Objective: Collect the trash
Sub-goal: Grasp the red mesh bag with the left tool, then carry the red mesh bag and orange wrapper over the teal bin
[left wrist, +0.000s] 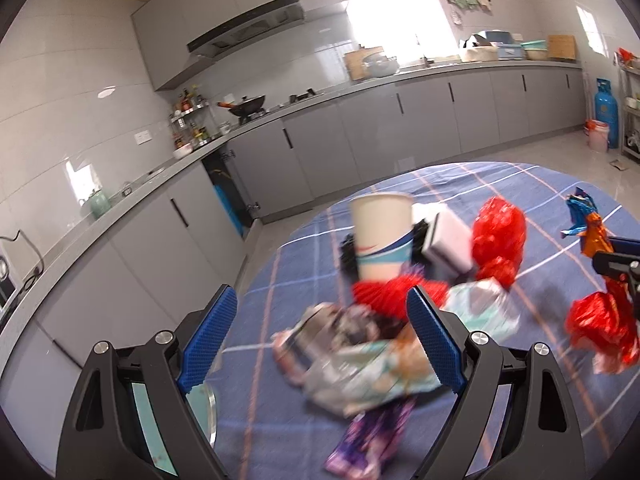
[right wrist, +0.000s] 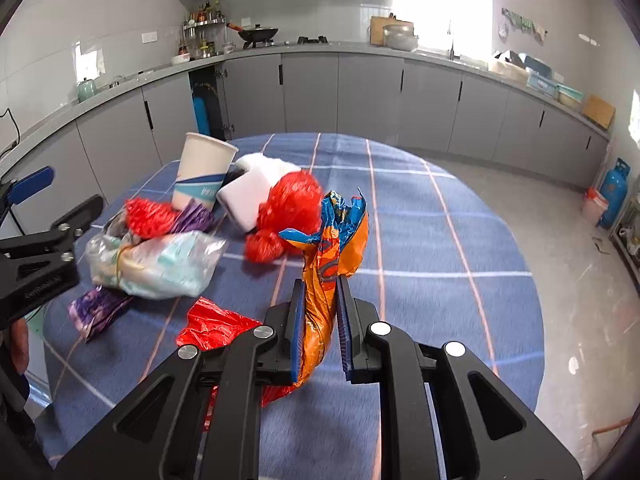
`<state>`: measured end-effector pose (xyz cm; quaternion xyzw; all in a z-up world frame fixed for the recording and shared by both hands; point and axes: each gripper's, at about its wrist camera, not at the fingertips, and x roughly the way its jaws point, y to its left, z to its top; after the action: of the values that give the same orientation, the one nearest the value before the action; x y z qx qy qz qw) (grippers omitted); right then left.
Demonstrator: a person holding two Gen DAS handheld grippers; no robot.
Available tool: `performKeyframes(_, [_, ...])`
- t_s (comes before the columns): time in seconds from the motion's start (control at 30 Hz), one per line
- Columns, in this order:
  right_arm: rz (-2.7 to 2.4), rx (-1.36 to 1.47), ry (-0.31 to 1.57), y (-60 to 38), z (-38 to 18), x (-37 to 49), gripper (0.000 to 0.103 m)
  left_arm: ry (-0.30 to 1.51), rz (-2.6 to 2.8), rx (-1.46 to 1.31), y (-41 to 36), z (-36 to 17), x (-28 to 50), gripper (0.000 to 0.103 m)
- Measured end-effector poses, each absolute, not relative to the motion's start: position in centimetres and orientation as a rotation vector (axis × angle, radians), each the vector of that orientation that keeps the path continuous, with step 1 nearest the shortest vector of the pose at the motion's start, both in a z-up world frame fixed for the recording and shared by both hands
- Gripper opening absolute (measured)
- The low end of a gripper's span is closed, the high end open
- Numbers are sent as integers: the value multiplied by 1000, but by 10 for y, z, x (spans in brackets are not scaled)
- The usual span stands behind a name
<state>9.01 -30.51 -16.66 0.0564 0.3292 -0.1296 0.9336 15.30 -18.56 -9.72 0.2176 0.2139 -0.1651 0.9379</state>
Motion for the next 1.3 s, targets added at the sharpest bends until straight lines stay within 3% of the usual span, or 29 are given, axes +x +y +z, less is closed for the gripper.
performKeyframes(0.23, [-247,134,650,-316,-163,104,16,495,-386,461,-217,-107,175,84])
performKeyframes(0.3, [-241,137,646,-317,-163,107,16,531,-404,464,-221,-114,182,64])
performKeyframes(0.37, [-235,147,642,-319,-164,109,16,576,-430,456,-223,-120,187,52])
performKeyframes(0.4, [-232,152,641,-320,-164,110,16,595,-447,451,-224,-123,188,42])
performKeyframes(0.43, [-231,155,639,-320,-164,110,16,611,-464,450,-224,-125,189,17])
performKeyframes(0.47, [-228,158,635,-320,-163,110,16,625,-477,444,-224,-127,190,12])
performKeyframes(1.3, [-129,108,563,-271,-133,128,16,456,-401,349,-132,-59,156,9])
